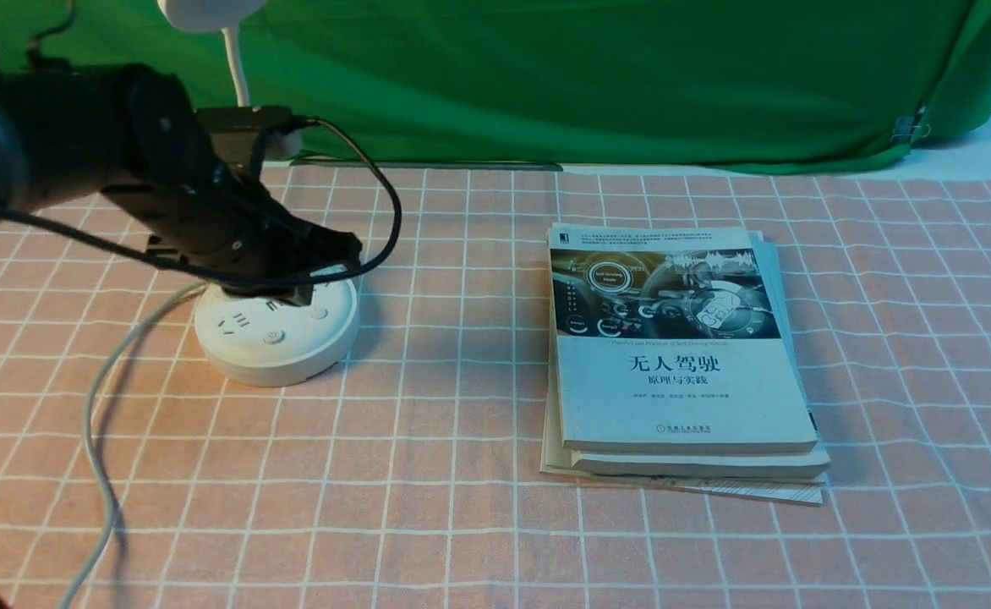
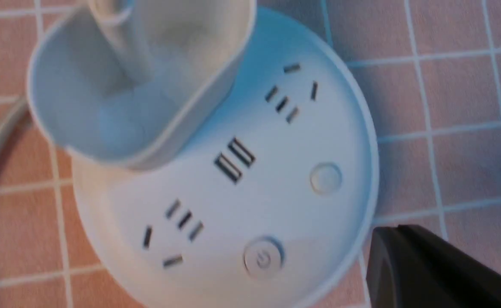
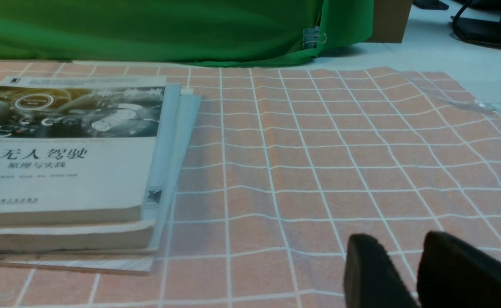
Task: Turn on the table lamp on the pink coffee tablecloth with your hand.
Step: 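Press the power button on the lamp base to turn the lamp on with the left gripper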
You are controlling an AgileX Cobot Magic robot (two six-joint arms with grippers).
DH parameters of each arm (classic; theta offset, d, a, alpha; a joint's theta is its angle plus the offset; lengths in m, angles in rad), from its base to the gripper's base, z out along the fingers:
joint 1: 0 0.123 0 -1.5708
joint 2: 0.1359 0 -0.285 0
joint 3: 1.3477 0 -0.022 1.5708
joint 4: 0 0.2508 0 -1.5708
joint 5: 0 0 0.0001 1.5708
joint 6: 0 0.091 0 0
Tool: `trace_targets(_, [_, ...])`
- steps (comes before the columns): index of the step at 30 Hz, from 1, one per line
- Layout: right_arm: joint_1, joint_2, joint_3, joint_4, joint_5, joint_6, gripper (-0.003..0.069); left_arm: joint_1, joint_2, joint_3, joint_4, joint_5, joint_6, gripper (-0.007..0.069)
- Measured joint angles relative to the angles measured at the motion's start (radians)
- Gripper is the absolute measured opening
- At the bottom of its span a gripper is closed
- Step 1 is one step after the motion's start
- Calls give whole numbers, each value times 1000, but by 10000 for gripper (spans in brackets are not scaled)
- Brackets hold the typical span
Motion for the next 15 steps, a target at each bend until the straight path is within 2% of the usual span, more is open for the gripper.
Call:
trace_targets(7, [0,0,0,0,0,0,239,0,129,-93,32,-1,-11,-5])
trace_targets(15, [0,0,0,0,0,0,239,0,148,-96,32,21,-11,-2])
